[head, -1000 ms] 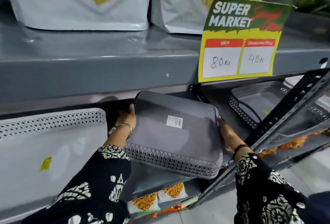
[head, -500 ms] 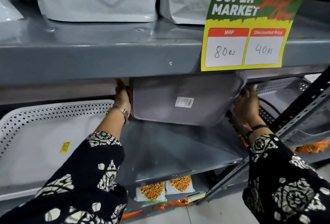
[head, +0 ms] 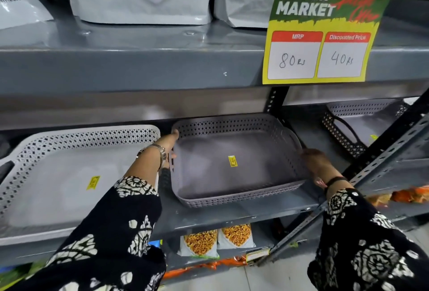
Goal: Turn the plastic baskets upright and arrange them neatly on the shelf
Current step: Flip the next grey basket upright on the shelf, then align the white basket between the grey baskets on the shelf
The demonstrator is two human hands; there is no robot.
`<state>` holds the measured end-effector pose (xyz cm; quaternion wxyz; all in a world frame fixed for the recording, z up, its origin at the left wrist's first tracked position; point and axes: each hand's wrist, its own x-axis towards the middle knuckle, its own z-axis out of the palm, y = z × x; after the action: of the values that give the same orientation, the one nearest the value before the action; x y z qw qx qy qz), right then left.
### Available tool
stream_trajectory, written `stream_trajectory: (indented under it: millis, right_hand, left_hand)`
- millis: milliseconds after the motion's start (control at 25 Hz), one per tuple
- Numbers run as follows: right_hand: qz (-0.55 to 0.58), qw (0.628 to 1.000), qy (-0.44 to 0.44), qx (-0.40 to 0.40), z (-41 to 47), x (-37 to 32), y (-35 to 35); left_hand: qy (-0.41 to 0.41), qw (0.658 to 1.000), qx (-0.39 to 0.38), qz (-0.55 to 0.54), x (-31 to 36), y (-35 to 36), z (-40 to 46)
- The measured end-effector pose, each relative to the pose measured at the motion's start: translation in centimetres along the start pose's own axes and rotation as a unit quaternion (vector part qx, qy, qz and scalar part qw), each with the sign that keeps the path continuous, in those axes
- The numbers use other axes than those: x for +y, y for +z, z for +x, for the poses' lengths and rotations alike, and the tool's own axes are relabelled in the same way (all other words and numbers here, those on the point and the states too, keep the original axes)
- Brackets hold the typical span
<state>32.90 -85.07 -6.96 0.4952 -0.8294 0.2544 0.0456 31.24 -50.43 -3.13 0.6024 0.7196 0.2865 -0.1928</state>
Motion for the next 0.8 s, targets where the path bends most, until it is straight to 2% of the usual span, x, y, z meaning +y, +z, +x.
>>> stream_trajectory:
  millis: [200,320,400,520,600,680,760,800]
  right_hand:
    - [-0.034,0.999,0.015,0.019,0.2,0.9,0.2]
    - [-0.037,0.999,0.028,0.024,-0.7,0.8,0.1]
    - [-0.056,0.998,0.014,0.028,-1.9,0.6,0.1]
    - [-0.128,0.984,-0.083,0.096,-4.6,-0.6,1.1]
    - [-0.133,0.963,-0.200,0.118,-6.4,-2.7,3.4]
    - [-0.143,0.941,-0.298,0.071,-8.5,-5.0,7.1]
    - [-0.147,0.921,-0.360,0.006,-10.4,-6.7,11.3]
    - [-0.158,0.910,-0.383,-0.019,-11.5,-7.3,13.6]
  left_hand:
    - [-0.057,0.994,0.021,0.087,0.2,0.2,0.2]
    - [-0.025,0.989,0.047,0.135,0.1,0.7,-0.7]
    - [0.011,0.973,0.080,0.214,0.2,1.0,-1.9]
    - [0.143,0.897,0.188,0.374,0.3,1.4,-3.8]
    - [0.251,0.846,0.239,0.406,0.0,1.0,-5.0]
    - [0.310,0.797,0.276,0.438,-1.4,-0.9,-5.3]
    - [0.311,0.760,0.304,0.484,-3.6,-4.4,-5.1]
    - [0.300,0.752,0.319,0.493,-4.8,-6.8,-5.1]
